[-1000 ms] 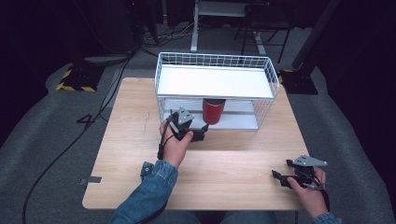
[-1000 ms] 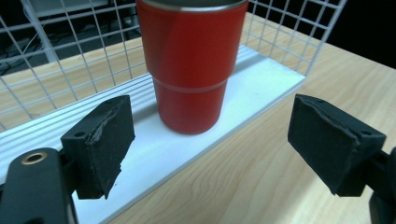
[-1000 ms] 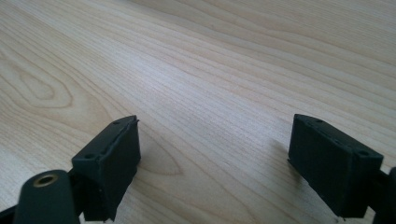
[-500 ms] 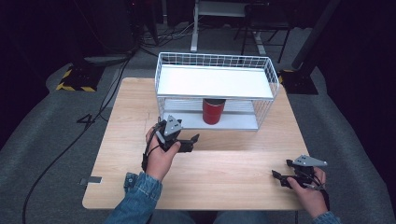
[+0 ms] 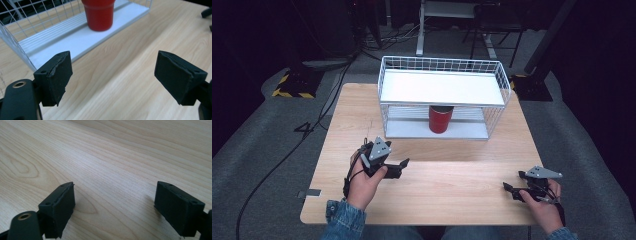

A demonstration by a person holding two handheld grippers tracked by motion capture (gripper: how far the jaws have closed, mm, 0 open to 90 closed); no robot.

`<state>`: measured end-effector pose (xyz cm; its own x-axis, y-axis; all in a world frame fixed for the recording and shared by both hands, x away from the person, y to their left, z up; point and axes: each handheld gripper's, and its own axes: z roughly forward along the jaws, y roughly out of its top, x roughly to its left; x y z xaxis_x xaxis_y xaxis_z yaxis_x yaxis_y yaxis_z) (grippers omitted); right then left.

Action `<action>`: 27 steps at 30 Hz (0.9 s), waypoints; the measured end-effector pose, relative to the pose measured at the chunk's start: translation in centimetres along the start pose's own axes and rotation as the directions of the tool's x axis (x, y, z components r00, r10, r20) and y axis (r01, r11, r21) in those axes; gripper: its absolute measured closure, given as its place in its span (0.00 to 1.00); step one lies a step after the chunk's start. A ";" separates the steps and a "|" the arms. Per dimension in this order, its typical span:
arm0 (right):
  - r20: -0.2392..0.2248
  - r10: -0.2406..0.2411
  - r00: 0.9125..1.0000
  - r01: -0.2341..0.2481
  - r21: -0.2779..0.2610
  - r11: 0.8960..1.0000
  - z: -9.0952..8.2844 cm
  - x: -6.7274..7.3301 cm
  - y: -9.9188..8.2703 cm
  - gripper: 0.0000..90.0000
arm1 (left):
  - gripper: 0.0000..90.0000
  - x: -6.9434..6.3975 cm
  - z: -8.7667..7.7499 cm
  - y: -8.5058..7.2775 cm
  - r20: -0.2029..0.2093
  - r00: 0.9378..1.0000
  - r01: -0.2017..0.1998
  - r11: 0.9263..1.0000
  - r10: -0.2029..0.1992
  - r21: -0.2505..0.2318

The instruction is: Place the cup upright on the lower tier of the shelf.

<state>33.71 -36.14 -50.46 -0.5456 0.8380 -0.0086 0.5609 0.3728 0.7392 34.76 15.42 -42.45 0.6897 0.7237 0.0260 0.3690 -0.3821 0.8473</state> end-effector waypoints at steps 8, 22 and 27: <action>0.000 -0.001 1.000 0.001 0.000 1.000 0.0 0.0 0.0 0.19 | 0.17 -0.1 -1.1 -3.3 -0.025 1.000 -0.001 0.999 0.002 0.044; 0.001 -0.001 1.000 0.001 -0.001 1.000 0.0 0.0 0.0 0.19 | 0.17 0.4 -1.6 -8.3 -0.013 0.997 0.071 0.991 -0.070 0.115; 0.001 -0.001 1.000 0.001 -0.001 1.000 0.0 0.0 0.0 0.19 | 0.17 0.2 -1.4 -9.1 -0.016 0.999 0.045 0.979 -0.043 0.198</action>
<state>33.69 -36.13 -50.46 -0.5457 0.8379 -0.0100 0.5597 0.3734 0.7399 30.68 19.88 -49.41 0.6629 0.7487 -0.0019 0.5163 -0.4552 0.7254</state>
